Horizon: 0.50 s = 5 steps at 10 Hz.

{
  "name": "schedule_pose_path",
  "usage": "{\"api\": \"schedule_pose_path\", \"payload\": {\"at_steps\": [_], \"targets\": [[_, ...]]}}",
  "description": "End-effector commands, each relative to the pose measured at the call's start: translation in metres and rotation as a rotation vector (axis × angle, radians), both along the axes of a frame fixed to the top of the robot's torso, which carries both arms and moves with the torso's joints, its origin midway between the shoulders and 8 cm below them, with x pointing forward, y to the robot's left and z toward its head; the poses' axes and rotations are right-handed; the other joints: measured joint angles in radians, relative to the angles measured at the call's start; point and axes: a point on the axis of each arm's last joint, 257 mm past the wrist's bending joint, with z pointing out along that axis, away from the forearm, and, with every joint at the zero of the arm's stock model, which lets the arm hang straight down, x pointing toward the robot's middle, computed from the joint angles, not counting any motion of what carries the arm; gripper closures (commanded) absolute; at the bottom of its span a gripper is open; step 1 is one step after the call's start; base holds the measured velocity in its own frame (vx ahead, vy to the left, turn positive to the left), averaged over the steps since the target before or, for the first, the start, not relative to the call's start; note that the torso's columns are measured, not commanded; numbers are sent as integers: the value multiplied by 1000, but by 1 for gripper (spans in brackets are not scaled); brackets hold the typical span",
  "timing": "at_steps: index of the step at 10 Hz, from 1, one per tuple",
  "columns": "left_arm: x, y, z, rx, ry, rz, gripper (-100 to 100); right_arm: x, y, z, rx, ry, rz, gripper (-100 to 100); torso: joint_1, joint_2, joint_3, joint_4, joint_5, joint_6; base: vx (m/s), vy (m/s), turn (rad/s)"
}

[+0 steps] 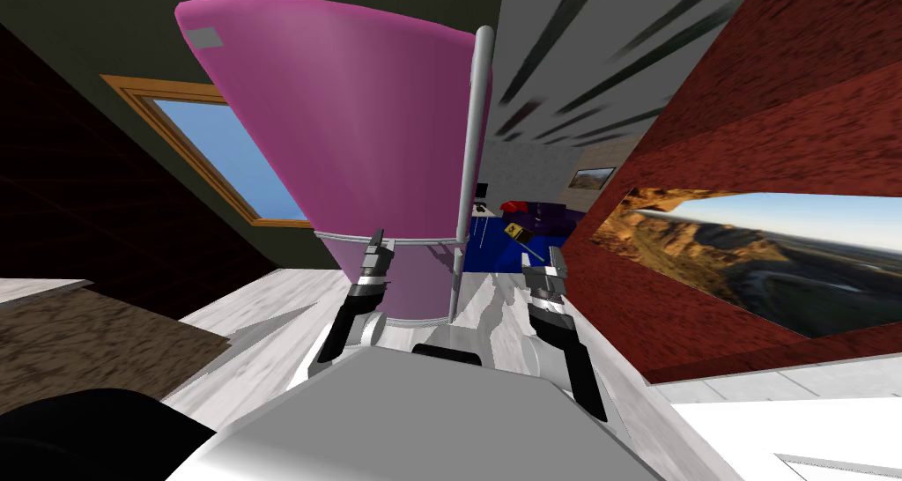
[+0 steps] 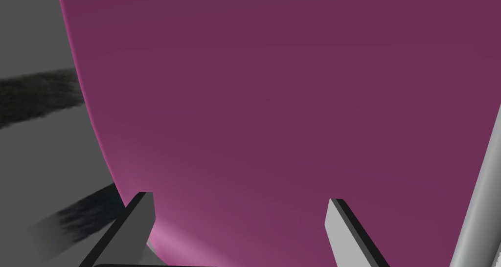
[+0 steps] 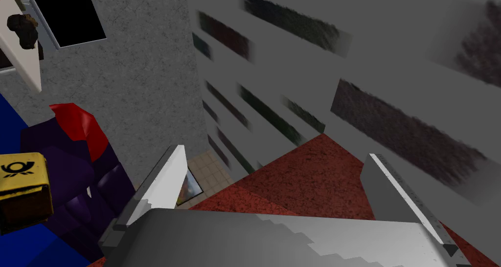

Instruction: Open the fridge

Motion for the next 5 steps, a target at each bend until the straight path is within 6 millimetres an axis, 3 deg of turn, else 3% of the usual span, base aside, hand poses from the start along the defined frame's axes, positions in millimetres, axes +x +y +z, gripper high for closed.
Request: {"api": "schedule_pose_path", "payload": {"at_steps": [1,5], "targets": [[0,0,0,0,0,0,0,0,0,0,0,0,0,0,0,40,-82,41,0,0,0,0,0],[0,0,0,0,0,0,0,0,0,0,0,0,0,0,0,322,-644,322,0,0,0,0,0]]}}
